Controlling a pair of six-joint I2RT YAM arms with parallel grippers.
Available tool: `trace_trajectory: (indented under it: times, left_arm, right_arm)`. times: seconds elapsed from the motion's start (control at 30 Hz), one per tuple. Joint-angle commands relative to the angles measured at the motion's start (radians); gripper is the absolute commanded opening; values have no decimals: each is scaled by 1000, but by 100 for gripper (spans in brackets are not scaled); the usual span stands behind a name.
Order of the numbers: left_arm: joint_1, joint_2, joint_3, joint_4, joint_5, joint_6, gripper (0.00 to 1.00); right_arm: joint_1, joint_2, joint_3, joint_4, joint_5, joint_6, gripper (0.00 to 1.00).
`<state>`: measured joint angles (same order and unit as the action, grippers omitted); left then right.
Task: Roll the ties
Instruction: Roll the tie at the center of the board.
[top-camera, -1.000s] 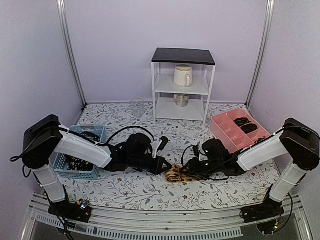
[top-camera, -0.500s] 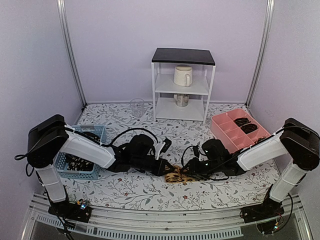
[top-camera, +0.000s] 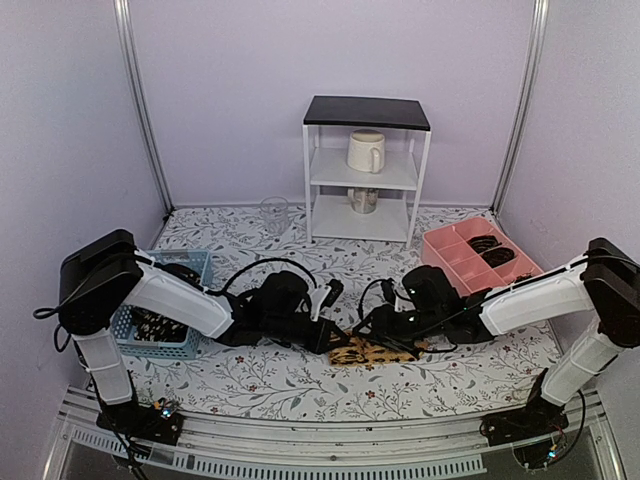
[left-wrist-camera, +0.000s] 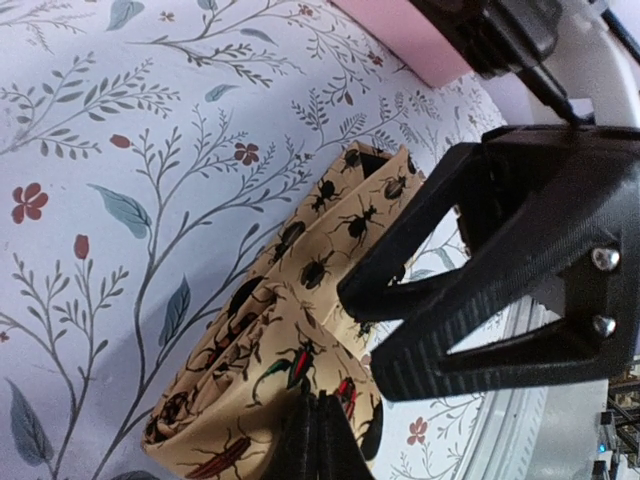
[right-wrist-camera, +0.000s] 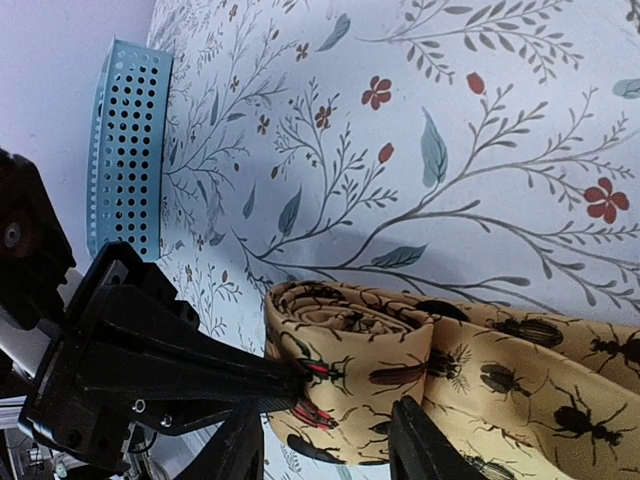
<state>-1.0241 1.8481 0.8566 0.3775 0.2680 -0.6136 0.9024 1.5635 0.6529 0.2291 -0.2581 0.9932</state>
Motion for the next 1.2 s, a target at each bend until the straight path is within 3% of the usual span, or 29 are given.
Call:
trace_trajectory:
  times: [0.0, 0.2, 0.37, 0.63, 0.87, 1.17]
  left_arm:
    - [-14, 9, -21, -23, -26, 2, 0]
    - [-13, -1, -20, -26, -30, -10, 0]
    - [-12, -40, -17, -49, -50, -24, 0]
    - [1, -132, -65, -160, -169, -42, 0]
    - [12, -97, -120, -149, -139, -70, 0]
    - [12, -20, -78, -98, -75, -76, 0]
  right_arm:
    - [26, 43, 38, -38, 20, 0, 44]
    - [34, 102, 70, -64, 27, -28, 44]
    - [33, 124, 79, -88, 60, -48, 37]
    - [32, 100, 66, -95, 91, -76, 32]
    - [33, 97, 63, -93, 88, -84, 32]
    - [33, 84, 55, -89, 90, -86, 32]
